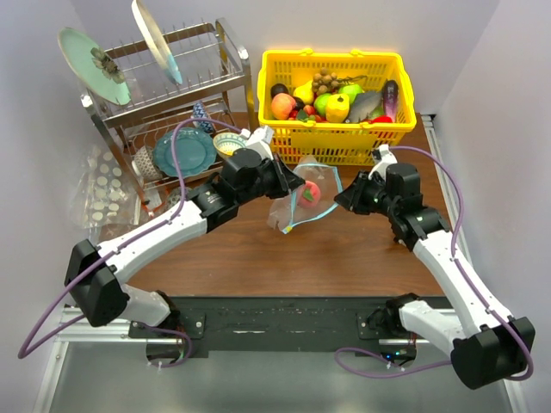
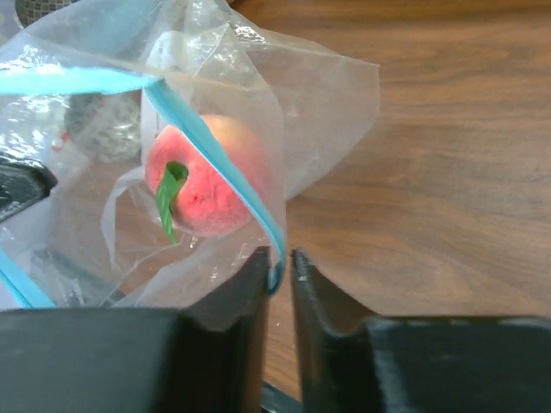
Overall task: Place the food in the zip-top bag and seal the zipper
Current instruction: Place the fake fruit in the zipper food storage bag, then adjust the zipper food storage bag at the center of the board.
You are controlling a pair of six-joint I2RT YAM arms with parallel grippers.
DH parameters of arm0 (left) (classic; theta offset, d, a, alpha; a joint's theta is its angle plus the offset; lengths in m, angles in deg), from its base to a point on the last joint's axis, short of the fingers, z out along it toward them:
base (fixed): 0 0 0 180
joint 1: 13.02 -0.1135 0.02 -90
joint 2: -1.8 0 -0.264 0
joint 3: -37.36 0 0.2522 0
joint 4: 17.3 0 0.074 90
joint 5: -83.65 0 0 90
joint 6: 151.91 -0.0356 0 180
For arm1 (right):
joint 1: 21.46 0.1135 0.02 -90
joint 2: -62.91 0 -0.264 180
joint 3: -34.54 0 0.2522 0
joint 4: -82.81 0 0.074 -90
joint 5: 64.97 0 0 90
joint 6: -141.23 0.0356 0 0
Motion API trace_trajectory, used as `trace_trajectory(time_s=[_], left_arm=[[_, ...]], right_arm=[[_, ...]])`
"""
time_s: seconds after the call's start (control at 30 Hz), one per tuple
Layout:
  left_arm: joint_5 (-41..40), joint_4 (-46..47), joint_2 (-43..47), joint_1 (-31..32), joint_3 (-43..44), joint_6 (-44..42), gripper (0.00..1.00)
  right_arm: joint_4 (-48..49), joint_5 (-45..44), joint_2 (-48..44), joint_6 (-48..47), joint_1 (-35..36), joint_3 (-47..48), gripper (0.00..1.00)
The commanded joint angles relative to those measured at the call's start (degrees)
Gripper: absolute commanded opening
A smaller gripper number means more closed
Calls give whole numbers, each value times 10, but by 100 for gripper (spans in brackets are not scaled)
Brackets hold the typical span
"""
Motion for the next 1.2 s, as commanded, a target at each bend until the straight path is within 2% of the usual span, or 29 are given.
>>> trace_trajectory(time_s=[0.0, 0.1, 0.27, 0.33, 0.37, 0.47, 0.5, 0.6, 0.63, 0.73, 0.9, 1.07, 1.1, 1.17], left_arm=[[-14, 13, 22, -2, -7, -15, 0], [-11, 28, 9, 6, -12, -14, 0], [6, 46, -47, 30, -2, -18, 0], [14, 40, -65, 34, 7, -29, 0], [13, 31, -67, 34, 12, -35, 0], [-69, -49, -50, 26, 47, -88, 0], [-128, -89, -39, 19, 65, -114, 0], [-218, -107, 12, 15, 76, -162, 0], [-225, -101, 31, 16, 74, -170, 0], [-207, -87, 37, 17, 60, -167, 0], [-101, -50, -8, 18, 2, -121, 0], [-105, -61, -17, 17, 3, -139, 0], [-118, -61, -12, 18, 3, -142, 0], [-134, -61, 7, 17, 4, -156, 0]], right_arm=[[-28, -3, -1, -13, 2, 47, 0], [-82, -24, 4, -39, 2, 115, 0], [-193, -139, 28, -100, 2, 272, 0], [-196, -153, 26, -102, 2, 290, 0], [-185, -149, 21, -99, 2, 287, 0], [-149, -98, 22, -77, 2, 241, 0], [-141, -81, 29, -71, 2, 226, 0], [-118, -14, 58, -49, 3, 170, 0], [-109, 8, 65, -35, 2, 160, 0], [-81, 68, 90, -24, 3, 158, 0], [-85, 46, 83, -32, 3, 213, 0], [-70, 75, 87, -24, 3, 204, 0], [-66, 84, 89, -21, 4, 199, 1], [-46, 111, 95, -9, 4, 183, 13]])
